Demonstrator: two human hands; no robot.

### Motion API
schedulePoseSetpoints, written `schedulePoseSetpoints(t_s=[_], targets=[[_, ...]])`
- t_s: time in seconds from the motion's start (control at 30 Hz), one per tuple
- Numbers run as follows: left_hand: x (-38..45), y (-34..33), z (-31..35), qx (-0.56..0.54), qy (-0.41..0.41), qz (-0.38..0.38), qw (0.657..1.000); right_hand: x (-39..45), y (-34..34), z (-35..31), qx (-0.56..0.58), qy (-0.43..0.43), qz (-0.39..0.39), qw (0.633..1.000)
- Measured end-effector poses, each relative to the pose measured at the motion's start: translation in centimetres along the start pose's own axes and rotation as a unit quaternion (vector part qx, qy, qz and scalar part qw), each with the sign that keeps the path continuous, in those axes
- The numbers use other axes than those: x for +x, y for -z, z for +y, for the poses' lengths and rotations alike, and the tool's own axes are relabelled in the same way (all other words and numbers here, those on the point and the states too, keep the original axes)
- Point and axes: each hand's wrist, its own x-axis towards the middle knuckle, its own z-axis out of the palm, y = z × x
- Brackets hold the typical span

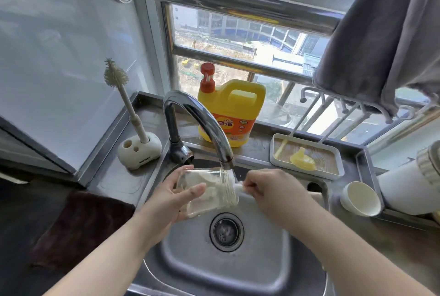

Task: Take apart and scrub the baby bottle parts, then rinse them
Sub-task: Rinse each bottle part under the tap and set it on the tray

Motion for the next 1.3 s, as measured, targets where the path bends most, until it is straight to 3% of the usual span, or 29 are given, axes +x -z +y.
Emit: schedulePoseSetpoints(t_s=[0.1,0.23,0.37,0.5,0.73,0.83,0.93,1.1,1.23,1.3], targets=[[0.2,0.3,0.2,0.009,-0.003,0.007,1.000,-0.3,0.1,0.7,0.041,-0.005,-0.054,0.998],[0.2,-0.3,-0.3,-0.001,0.003,0.013,1.000,-0.5,0.4,0.8,0.097,-0.025,0.006,0.995],[-0.1,-0.5,-0.1,0.017,0.033,-0.059,0.998,-1.2,-0.7,0.3,0.227,-0.042,-0.016,0.973],[0.0,-0.2,-0.1,-0.027,0.109,-0.098,0.989,-1.8,-0.4,1.2,0.252,-0.050,-0.028,0.966],[-0.3,-0.5,1.0,0.006,0.162,-0.111,0.981,-2.6,0.0,1.4,0.258,-0.043,-0.020,0.965],[-0.3,-0.3,1.3,0.006,0.121,-0.132,0.984,-2.8,-0.1,1.2,0.259,-0.038,-0.029,0.965],[-0.4,0.2,1.4,0.003,0.068,-0.121,0.990,-2.9,1.1,1.9,0.180,-0.050,-0.077,0.979],[-0.9,-0.1,1.0,0.013,0.043,-0.100,0.994,-2.0,0.8,0.8,0.084,-0.043,0.013,0.995],[-1.2,0.5,1.2,0.026,0.027,-0.100,0.994,-2.4,0.7,1.3,0.105,-0.023,-0.054,0.993],[-1.4,0.5,0.9,0.039,0.027,-0.105,0.993,-2.3,1.1,1.8,0.094,-0.033,-0.040,0.994]])
